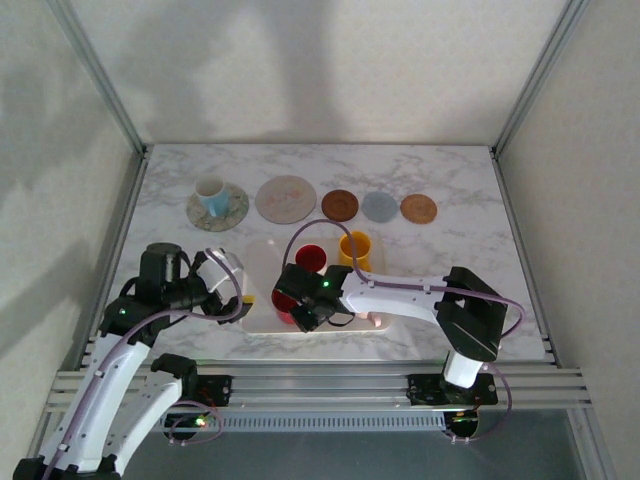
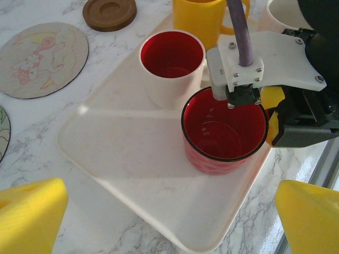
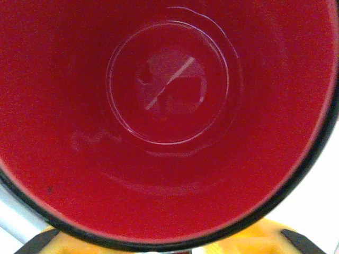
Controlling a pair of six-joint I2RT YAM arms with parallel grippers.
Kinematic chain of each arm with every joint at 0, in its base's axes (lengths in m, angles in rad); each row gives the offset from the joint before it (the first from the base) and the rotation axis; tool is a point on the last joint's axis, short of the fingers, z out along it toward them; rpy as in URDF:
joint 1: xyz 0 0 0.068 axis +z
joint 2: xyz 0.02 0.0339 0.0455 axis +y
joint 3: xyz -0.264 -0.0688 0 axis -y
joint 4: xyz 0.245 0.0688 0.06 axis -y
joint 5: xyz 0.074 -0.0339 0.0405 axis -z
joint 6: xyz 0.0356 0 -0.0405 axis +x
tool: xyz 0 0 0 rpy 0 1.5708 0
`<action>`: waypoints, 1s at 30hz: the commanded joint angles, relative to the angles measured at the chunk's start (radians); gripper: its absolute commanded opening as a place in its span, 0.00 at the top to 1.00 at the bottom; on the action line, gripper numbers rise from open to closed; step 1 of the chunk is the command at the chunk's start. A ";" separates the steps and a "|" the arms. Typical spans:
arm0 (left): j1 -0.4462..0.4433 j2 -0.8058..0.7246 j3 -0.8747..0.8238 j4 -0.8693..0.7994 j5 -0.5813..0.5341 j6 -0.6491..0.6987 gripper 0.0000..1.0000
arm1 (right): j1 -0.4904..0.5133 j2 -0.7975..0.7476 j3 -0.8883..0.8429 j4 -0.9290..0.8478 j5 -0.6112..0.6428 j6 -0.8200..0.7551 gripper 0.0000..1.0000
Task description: Place the cup by the coaster
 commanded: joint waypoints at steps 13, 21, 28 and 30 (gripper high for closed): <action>-0.005 -0.037 -0.021 0.066 -0.030 -0.043 0.00 | 0.011 0.014 0.068 -0.023 0.040 -0.018 0.80; -0.006 -0.058 -0.018 0.066 -0.056 -0.054 0.00 | 0.011 0.003 0.091 -0.002 0.024 -0.040 0.94; -0.004 -0.091 0.001 0.067 -0.098 -0.090 0.00 | 0.010 -0.014 0.136 0.000 0.002 -0.053 1.00; -0.003 -0.095 0.011 0.062 -0.103 -0.104 0.00 | 0.012 -0.020 0.155 -0.005 -0.001 -0.058 1.00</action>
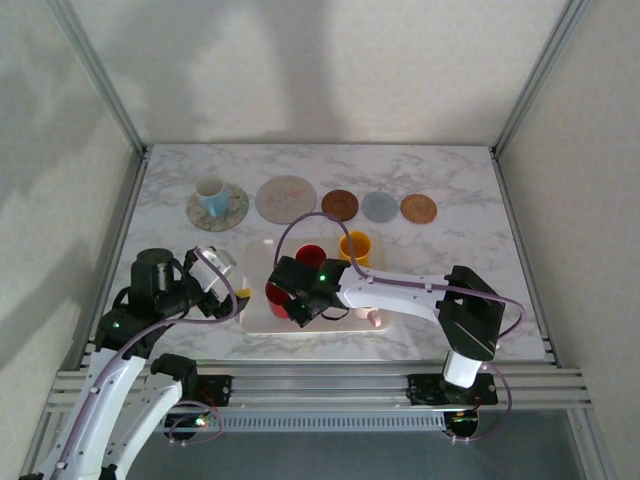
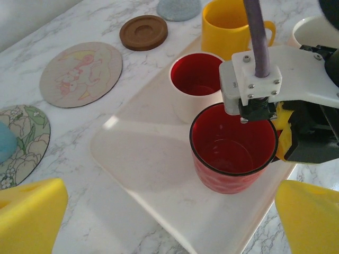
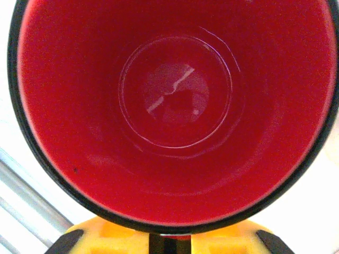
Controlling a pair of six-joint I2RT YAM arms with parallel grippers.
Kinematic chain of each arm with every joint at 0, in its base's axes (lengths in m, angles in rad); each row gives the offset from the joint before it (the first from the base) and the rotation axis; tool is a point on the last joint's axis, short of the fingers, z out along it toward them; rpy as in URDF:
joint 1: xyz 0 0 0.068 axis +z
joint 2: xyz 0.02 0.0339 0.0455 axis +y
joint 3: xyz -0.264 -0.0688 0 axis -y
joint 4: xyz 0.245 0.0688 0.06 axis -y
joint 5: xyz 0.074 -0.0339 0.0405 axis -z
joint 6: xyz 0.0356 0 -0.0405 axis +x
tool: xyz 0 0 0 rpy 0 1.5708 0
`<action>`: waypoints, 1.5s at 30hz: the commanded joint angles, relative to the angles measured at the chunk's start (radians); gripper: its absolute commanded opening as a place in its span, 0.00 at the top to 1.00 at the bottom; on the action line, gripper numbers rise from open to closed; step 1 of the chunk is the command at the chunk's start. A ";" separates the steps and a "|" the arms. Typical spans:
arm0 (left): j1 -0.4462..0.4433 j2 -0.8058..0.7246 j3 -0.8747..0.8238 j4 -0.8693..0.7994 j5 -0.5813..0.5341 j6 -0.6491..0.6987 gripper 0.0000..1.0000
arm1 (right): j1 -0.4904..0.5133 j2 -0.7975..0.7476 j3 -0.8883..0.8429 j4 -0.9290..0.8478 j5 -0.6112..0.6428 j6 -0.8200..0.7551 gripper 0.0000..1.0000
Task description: Place the cup by the coaster
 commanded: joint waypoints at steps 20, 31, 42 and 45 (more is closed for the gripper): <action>-0.002 0.075 0.143 0.088 -0.032 -0.213 0.00 | -0.089 0.000 0.339 -0.056 -0.053 -0.075 1.00; 0.014 0.142 0.143 0.168 -0.007 -0.191 0.00 | -0.162 0.132 0.550 -0.197 0.025 -0.091 1.00; 0.035 0.205 0.105 0.257 0.008 -0.173 0.00 | -0.266 0.287 0.736 -0.248 0.018 -0.125 1.00; 0.043 0.219 0.088 0.269 0.008 -0.164 0.00 | -0.286 0.350 0.827 -0.293 0.028 -0.127 1.00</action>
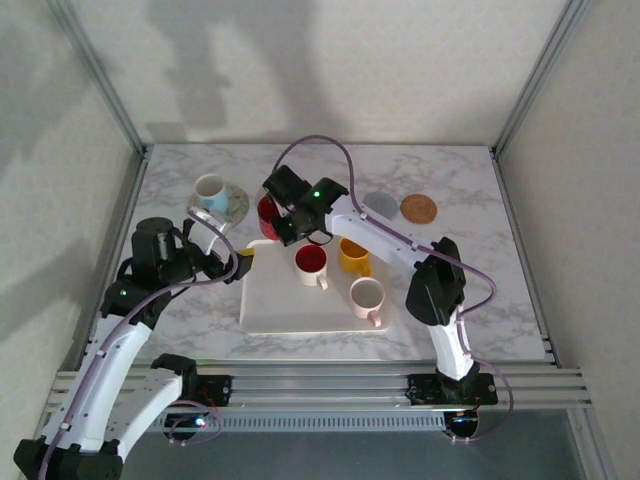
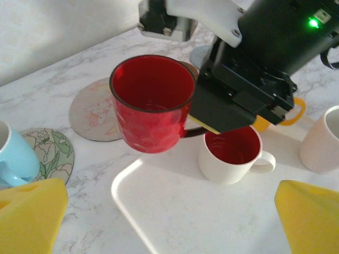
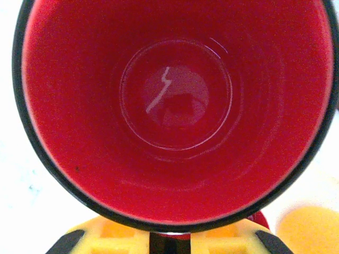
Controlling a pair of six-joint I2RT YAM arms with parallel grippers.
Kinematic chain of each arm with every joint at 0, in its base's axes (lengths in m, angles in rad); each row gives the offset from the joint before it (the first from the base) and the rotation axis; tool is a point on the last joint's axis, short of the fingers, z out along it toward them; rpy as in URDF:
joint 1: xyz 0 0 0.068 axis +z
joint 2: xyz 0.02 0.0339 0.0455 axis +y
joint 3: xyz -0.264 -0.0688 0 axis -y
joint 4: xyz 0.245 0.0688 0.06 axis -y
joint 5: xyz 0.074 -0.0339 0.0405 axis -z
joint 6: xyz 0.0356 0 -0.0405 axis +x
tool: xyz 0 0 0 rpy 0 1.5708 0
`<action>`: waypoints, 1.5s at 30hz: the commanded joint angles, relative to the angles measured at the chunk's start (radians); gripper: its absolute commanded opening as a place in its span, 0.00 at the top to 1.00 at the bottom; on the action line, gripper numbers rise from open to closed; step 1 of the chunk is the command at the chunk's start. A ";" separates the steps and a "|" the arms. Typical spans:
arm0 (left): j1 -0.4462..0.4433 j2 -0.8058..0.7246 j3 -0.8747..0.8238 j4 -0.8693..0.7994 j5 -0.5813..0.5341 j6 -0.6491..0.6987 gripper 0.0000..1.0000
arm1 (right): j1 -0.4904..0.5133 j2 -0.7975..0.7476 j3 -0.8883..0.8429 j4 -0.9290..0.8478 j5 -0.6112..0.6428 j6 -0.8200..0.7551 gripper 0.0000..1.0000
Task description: Place the cup by the coaster
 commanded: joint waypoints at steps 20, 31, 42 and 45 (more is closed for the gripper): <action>0.068 0.170 -0.038 0.159 0.069 0.041 0.00 | -0.135 0.262 0.372 -0.046 0.048 -0.065 1.00; 0.069 0.202 -0.058 0.236 0.051 0.012 0.00 | -0.150 0.353 0.425 0.017 0.052 -0.108 1.00; 0.068 0.258 -0.074 0.259 0.066 0.031 0.00 | -0.162 0.443 0.487 0.078 0.065 -0.110 1.00; 0.069 0.270 -0.071 0.264 0.069 0.036 0.00 | -0.162 0.467 0.498 0.101 0.066 -0.129 1.00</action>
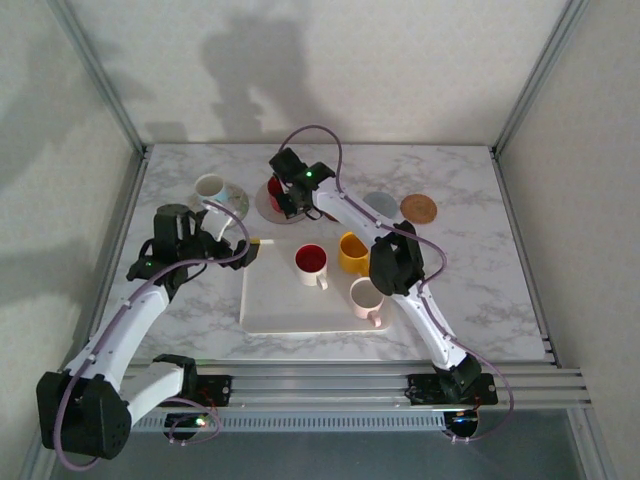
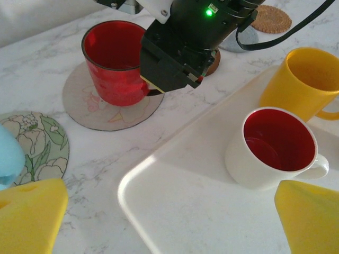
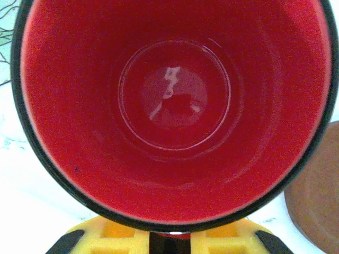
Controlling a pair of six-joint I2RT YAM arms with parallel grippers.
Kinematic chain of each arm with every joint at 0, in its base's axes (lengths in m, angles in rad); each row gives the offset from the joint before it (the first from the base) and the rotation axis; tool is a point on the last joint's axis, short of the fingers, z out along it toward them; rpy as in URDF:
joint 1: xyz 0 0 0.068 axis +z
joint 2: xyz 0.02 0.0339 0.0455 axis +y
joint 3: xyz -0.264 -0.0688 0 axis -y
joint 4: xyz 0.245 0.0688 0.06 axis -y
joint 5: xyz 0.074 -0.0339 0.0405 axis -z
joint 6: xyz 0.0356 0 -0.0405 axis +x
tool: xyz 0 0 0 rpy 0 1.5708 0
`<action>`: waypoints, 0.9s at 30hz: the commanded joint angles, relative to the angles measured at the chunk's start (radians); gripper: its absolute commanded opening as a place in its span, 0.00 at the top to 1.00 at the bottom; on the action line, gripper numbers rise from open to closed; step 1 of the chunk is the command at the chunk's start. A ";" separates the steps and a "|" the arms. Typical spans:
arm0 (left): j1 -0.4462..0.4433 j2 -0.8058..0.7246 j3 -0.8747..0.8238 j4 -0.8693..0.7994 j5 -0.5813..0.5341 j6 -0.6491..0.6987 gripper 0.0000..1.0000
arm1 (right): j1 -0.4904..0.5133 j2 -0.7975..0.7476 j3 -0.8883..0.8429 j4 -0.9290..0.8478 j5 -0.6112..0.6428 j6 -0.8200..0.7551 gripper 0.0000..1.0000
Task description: Place the cup by the coaster
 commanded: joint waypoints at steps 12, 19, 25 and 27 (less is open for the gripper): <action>0.010 0.006 -0.005 -0.024 0.020 0.055 0.00 | -0.042 0.065 0.095 0.087 0.029 0.006 1.00; 0.010 -0.003 -0.001 -0.052 -0.007 0.070 0.00 | -0.042 0.080 0.099 0.081 -0.003 0.011 0.92; 0.010 -0.025 -0.008 -0.065 -0.020 0.079 0.00 | -0.041 0.087 0.105 0.071 -0.011 0.006 0.91; 0.010 -0.028 -0.012 -0.064 -0.018 0.076 0.00 | -0.041 0.087 0.107 0.066 -0.014 0.002 0.87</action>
